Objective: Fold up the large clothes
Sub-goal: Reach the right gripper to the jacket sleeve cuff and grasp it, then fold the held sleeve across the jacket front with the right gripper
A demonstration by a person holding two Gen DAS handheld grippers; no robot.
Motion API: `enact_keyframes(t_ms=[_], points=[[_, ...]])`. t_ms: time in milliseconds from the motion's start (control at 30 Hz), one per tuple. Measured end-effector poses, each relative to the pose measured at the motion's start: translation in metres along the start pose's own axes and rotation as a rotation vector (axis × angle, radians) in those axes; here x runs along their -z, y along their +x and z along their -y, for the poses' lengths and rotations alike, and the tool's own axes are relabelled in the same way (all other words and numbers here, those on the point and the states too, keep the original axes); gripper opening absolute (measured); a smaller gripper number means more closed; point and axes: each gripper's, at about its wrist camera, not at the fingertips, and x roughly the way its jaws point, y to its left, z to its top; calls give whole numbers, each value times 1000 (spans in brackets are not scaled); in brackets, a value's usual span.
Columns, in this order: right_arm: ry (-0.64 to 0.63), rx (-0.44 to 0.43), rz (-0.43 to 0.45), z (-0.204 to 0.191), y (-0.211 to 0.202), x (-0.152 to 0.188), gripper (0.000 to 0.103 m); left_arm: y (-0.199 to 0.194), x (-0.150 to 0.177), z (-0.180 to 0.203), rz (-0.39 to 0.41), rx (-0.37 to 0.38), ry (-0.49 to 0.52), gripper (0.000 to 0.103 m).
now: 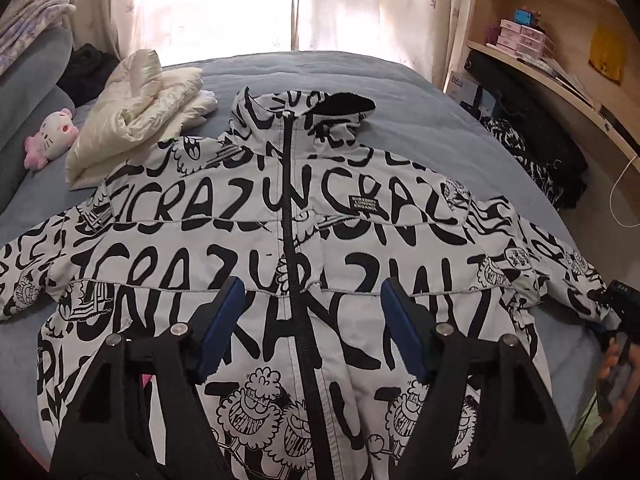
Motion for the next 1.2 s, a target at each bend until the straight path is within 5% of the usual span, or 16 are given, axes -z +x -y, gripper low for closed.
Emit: enact_keyframes(t_ms=[100, 200, 333, 533, 633, 733, 800, 867, 967, 1200], points=[[-32, -51, 56, -22, -4, -22, 14, -6, -3, -3, 30, -17, -5, 66], [-190, -120, 191, -72, -44, -24, 12, -12, -6, -6, 65, -41, -8, 52], [-398, -312, 262, -151, -91, -6, 11, -15, -10, -10, 85, -61, -18, 49], [-855, -528, 161, -287, -102, 89, 11, -16, -13, -25, 77, -42, -55, 49], [-1045, -510, 77, -326, -78, 150, 12, -9, -15, -43, 42, -43, -105, 49], [-1177, -454, -81, -334, -35, 202, 24, 3, -16, -66, -7, -29, -161, 49], [-1231, -403, -146, -322, -9, 233, 60, 12, -15, -82, -49, -2, -205, 49], [-1265, -349, -151, -305, 1, 255, 77, 23, -13, -98, -82, 20, -242, 49], [-1315, -277, -203, -287, 16, 298, 79, 36, -9, -110, -120, 38, -257, 49], [-1218, -253, -243, -254, 35, 299, 79, 54, -4, -97, -153, 159, -211, 49]])
